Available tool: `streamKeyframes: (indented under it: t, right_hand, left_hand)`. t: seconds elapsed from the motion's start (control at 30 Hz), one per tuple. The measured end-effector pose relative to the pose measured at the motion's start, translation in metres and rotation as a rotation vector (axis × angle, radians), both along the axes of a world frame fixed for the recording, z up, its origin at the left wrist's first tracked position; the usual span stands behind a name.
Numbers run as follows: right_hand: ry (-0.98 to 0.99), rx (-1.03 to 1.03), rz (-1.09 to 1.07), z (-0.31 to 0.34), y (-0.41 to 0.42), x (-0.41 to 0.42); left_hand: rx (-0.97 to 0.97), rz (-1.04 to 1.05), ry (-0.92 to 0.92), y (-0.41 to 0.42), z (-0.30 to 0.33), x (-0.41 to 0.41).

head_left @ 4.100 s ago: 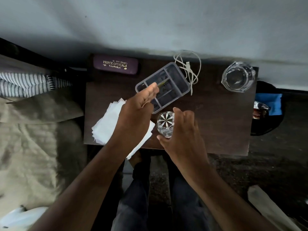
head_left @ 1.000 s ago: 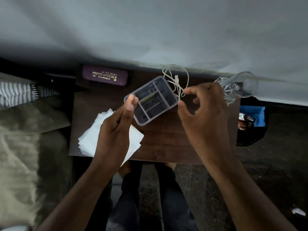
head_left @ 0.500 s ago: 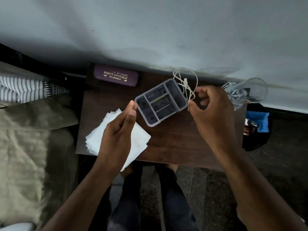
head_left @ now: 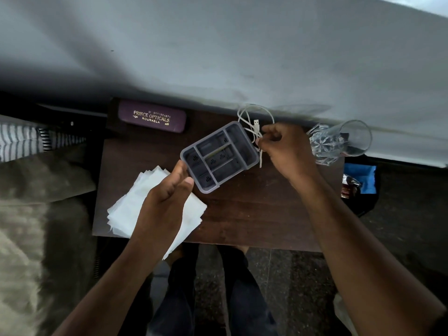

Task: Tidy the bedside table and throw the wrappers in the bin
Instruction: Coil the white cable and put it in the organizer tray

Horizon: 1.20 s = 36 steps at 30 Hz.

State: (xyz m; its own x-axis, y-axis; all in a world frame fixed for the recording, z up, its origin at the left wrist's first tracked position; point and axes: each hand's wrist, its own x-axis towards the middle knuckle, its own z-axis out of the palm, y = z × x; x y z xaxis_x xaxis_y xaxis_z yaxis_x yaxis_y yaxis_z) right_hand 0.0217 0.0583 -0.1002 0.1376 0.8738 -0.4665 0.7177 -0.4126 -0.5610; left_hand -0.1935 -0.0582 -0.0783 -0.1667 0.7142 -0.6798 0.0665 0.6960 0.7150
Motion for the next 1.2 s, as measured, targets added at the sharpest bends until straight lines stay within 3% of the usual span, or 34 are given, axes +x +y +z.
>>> streamKeyframes:
  t: [0.27, 0.53, 0.67, 0.8, 1.2]
  right_hand:
    - [0.001, 0.087, 0.008, -0.014, -0.004, 0.000]
    - [0.103, 0.168, -0.124, 0.026, -0.018, 0.017]
    - [0.112, 0.253, -0.141, 0.055, -0.030, 0.023]
    - [0.046, 0.332, -0.103, 0.086, -0.043, 0.029]
    - [0.091, 0.356, -0.069, 0.119, -0.064, 0.039]
  left_hand:
    - [0.006, -0.023, 0.035, 0.005, 0.002, 0.004]
    - [0.059, -0.039, 0.018, 0.006, 0.004, 0.011]
    - [0.076, -0.119, 0.126, 0.005, -0.001, 0.009]
    - [0.111, -0.295, 0.378, 0.004, -0.006, 0.010]
    - [0.191, -0.288, 0.507, 0.008, -0.031, 0.008]
